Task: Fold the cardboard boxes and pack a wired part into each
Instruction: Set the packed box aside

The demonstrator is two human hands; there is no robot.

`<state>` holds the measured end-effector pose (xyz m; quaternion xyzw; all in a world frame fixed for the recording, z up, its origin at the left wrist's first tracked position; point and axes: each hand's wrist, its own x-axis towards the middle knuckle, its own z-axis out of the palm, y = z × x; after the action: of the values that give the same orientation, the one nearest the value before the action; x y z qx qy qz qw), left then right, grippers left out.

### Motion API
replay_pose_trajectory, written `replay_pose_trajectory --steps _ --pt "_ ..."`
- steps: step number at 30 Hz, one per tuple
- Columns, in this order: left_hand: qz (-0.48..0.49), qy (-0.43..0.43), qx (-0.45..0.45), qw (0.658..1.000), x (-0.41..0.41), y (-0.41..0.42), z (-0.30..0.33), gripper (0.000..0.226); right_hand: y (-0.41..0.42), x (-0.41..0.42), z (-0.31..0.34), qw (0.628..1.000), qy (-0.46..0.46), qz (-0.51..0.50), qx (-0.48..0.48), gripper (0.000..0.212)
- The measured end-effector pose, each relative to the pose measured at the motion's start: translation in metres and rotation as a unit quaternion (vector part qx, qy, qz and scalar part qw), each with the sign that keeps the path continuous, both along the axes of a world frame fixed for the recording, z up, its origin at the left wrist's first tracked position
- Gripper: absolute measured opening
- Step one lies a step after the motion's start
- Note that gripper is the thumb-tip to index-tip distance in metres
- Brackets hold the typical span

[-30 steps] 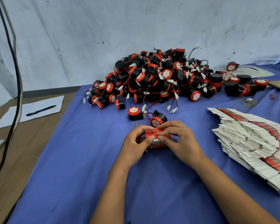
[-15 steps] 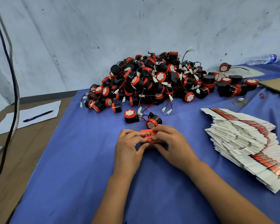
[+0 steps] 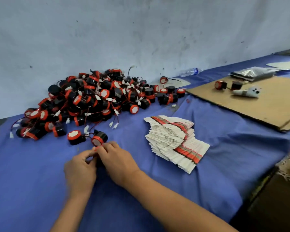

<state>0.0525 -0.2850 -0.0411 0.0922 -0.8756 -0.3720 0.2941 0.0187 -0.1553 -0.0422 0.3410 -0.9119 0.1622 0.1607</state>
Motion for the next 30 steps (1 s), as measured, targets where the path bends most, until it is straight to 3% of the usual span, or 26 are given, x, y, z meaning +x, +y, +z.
replay_pose_trajectory --steps 4,6,9,11,13,16,18,21,25,28,30 --pt "0.000 0.030 -0.028 0.999 -0.002 0.068 0.030 0.018 0.067 0.003 0.038 0.999 0.037 -0.035 0.010 0.038" --pt "-0.013 0.090 -0.030 0.995 0.001 0.113 0.053 0.020 0.106 0.011 0.071 0.995 0.073 -0.057 -0.038 0.029" --pt "-0.110 0.220 0.029 0.969 0.015 0.198 0.102 0.024 0.176 0.041 0.131 0.964 0.158 -0.160 -0.142 0.017" --pt "-0.203 0.235 0.073 0.948 0.023 0.258 0.133 0.020 0.234 0.071 0.165 0.929 0.184 -0.273 -0.166 0.020" --pt "-0.320 0.191 0.095 0.923 0.035 0.316 0.152 0.019 0.298 0.109 0.187 0.900 0.123 -0.399 -0.122 0.028" --pt "-0.471 0.119 -0.018 0.874 0.057 0.385 0.158 0.018 0.370 0.166 0.201 0.848 -0.035 -0.526 -0.053 0.035" --pt "-0.534 0.077 -0.088 0.838 0.067 0.418 0.151 0.017 0.393 0.184 0.198 0.819 -0.108 -0.561 -0.050 0.041" --pt "-0.589 -0.026 -0.099 0.802 0.068 0.441 0.137 0.019 0.406 0.184 0.185 0.791 -0.180 -0.582 -0.068 0.049" --pt "-0.539 0.009 -0.015 0.842 0.044 0.419 0.124 0.014 0.394 0.161 0.177 0.808 -0.132 -0.567 -0.094 0.051" --pt "-0.437 0.032 0.058 0.897 0.013 0.372 0.110 0.012 0.349 0.124 0.173 0.841 -0.055 -0.521 -0.135 0.038" --pt "-0.352 -0.002 0.099 0.931 -0.009 0.336 0.094 0.013 0.311 0.087 0.160 0.867 -0.062 -0.468 -0.160 0.028"
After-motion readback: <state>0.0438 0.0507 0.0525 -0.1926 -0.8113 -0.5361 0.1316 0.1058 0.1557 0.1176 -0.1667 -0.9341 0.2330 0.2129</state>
